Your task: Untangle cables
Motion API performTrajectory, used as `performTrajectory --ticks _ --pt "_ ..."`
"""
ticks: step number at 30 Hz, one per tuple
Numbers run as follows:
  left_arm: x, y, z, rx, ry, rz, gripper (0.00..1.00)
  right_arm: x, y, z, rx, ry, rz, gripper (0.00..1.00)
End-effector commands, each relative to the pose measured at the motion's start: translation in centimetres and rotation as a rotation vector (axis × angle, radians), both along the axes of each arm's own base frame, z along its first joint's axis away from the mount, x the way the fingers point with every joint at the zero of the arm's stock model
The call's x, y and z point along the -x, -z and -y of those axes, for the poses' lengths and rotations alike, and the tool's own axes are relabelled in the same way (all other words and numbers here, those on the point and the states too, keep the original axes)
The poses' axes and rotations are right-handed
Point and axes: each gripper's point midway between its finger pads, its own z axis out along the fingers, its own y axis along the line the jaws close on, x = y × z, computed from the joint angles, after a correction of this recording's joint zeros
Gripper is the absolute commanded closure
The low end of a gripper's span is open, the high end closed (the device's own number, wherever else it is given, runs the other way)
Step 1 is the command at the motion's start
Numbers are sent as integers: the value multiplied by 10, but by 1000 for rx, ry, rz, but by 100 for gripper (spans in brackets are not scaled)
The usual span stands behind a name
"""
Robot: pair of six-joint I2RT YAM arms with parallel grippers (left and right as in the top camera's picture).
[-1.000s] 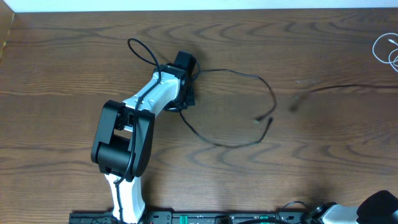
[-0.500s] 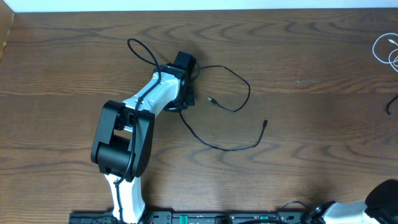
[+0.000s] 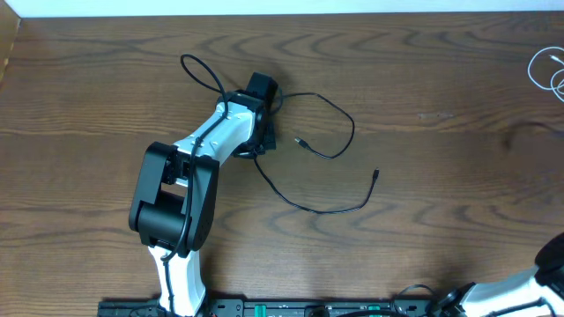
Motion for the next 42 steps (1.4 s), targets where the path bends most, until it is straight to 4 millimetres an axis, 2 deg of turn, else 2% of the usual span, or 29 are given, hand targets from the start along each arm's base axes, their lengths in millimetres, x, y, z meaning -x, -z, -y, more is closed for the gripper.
performTrajectory --ticks 1,6,9,11,12,13,15,16,19,22,24,27,28,29,31,33,36,42 --pt "8 14 -19 -60 -20 -33 92 -15 46 -3 -123 -54 -48 99" --pt "8 14 -19 -60 -20 -34 92 -19 91 8 -206 -26 -105 99" --pt "8 14 -19 -60 -20 -33 92 -18 106 15 -231 -11 -123 99" --pt "8 14 -19 -59 -20 -33 92 -15 112 18 -239 0 -132 94" --pt "8 14 -19 -60 -20 -33 92 -12 113 20 -244 5 -136 86" --pt "8 14 -19 -60 -20 -33 92 -10 114 21 -247 10 -139 72" --pt "8 14 -19 -60 -20 -33 92 -3 114 27 -247 41 -145 37" --pt "8 14 -18 -60 -20 -33 92 0 114 29 -254 61 -143 28" --pt "8 14 -17 -60 -13 -33 92 7 112 31 -287 97 -124 22" --pt "7 14 -16 -60 6 -30 92 0 97 17 -324 24 -58 23" --pt "5 13 -11 -41 50 -23 92 -9 77 3 -306 -88 -5 28" --pt "1 3 4 32 120 -15 93 -16 42 -20 -239 -215 51 27" --pt "-1 -3 9 56 132 -6 92 -18 27 -31 -209 -268 72 27" --pt "-7 -17 19 108 150 22 92 -22 7 -47 -174 -333 105 26" --pt "-15 -37 29 162 160 74 92 -25 -12 -65 -145 -380 133 24" --pt "-23 -61 40 222 175 140 92 -29 -22 -79 -127 -409 144 23" --pt "-31 -98 54 312 204 238 92 -39 -26 -101 -125 -460 145 24" --pt "-35 -182 89 541 310 438 93 -66 -16 -172 -149 -670 103 25"
